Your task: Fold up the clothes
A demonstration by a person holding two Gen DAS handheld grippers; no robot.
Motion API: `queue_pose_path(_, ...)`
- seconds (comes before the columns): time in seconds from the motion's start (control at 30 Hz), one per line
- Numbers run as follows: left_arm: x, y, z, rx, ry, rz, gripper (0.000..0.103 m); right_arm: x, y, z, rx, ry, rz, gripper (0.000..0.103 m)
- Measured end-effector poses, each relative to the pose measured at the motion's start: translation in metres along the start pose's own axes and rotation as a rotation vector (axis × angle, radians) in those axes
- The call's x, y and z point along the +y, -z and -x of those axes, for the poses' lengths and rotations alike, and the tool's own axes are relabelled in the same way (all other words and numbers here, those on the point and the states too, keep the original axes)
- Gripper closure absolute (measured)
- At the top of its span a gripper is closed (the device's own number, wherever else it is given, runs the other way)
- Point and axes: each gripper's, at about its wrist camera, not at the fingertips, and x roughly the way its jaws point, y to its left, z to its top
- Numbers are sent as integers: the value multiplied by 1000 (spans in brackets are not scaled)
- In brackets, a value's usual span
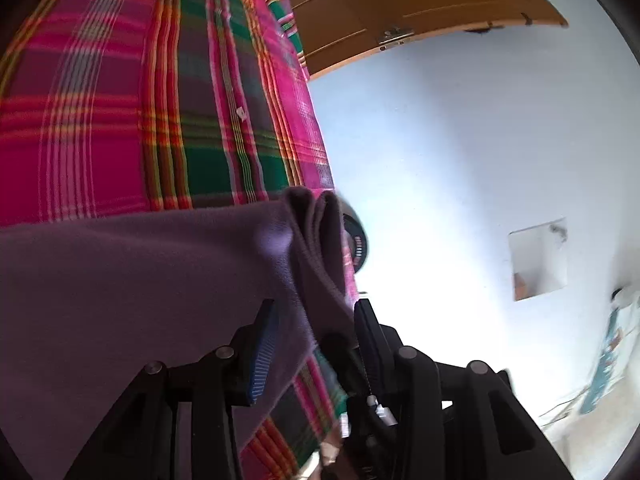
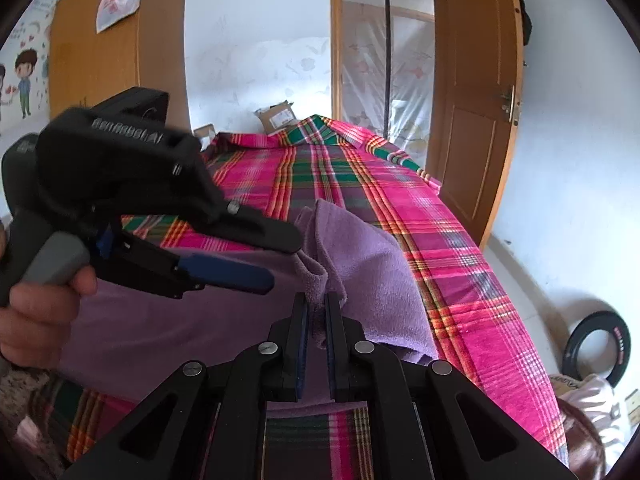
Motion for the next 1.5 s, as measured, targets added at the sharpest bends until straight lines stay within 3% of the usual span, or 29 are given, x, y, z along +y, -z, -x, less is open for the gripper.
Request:
queue_pose_path(0.3,8,-3,9,-9,-24,38,64,27,5,-1,1,-57,31,95)
queue_pose_path(0.73,27,10,60,-78,1,108,64,64,-4,6,-17,-123,59,95)
queue_pose_path(0.9,30,16,81,-124,-5,111,71,80,-7,11,-34,-150,80,95)
queue_pose_path(1.03,28,23,95,-156,-50,88,71,95,-7,14,-38,-180,100,95)
queue_pose_path(1.5,72,34,135,-195,-160,172,71,128,2,-5,38,-237,122,95)
